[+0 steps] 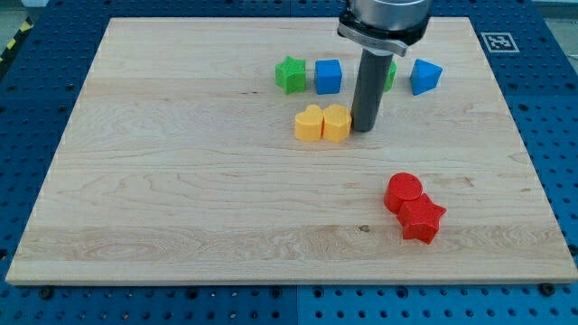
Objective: Move the green star and blue triangle to the top side
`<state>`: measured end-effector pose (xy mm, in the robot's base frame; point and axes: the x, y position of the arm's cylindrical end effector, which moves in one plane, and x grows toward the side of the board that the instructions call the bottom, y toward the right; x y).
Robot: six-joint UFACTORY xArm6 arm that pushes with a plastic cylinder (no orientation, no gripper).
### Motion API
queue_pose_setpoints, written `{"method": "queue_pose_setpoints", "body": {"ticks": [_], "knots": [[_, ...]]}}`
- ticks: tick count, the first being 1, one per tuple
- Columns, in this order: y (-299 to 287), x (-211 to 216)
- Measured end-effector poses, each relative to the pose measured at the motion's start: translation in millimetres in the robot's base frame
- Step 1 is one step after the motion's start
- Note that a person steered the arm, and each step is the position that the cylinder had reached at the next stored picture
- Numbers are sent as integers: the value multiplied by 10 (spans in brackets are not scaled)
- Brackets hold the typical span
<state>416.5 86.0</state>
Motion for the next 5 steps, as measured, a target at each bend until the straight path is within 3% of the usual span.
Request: {"method": "queue_pose_setpoints", "body": {"ticks": [5], "knots": [[-625,-771]]}}
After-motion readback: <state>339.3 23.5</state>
